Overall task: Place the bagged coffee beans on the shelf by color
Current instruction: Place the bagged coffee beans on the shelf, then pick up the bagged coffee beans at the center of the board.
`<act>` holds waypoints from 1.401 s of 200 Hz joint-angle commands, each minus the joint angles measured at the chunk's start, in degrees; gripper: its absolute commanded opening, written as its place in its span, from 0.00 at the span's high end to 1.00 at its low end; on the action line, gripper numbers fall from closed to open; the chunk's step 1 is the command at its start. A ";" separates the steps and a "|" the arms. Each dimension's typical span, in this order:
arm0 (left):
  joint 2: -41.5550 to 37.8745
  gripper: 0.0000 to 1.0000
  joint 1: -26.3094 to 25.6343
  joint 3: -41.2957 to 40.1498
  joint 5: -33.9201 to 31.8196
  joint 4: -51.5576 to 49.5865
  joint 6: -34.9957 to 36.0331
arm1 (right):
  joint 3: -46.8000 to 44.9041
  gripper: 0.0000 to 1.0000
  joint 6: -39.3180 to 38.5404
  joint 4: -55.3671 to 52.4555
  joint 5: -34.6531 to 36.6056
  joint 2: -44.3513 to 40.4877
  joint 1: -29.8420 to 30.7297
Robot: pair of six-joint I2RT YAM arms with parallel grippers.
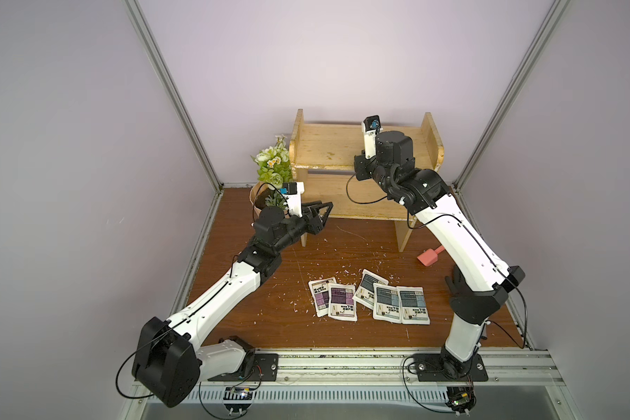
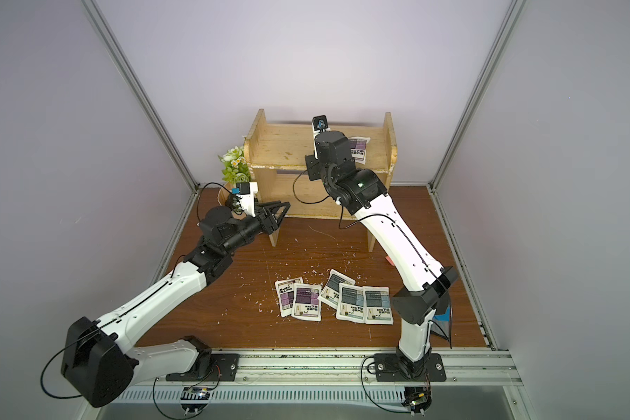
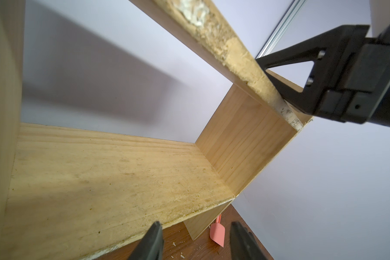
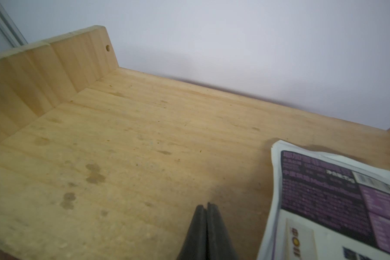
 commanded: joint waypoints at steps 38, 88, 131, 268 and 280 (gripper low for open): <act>-0.74 0.49 0.46 -1.15 0.82 2.21 -0.68 | -4.10 0.90 -1.51 2.69 5.11 -7.09 -1.35; -1.87 0.49 0.47 -1.35 -0.60 -0.59 1.44 | -9.17 0.87 0.68 8.27 -7.16 -13.54 -1.31; -3.15 0.49 2.14 -1.54 -1.02 -7.45 4.20 | -23.22 0.82 1.75 20.10 -21.98 -28.40 -1.27; 5.49 0.38 -1.23 -2.43 11.88 -43.27 16.26 | -87.86 0.51 38.48 22.50 -51.22 -46.88 2.06; 7.37 0.38 -1.83 -2.35 14.85 -46.48 16.47 | -89.89 0.46 39.23 22.84 -55.40 -46.06 2.14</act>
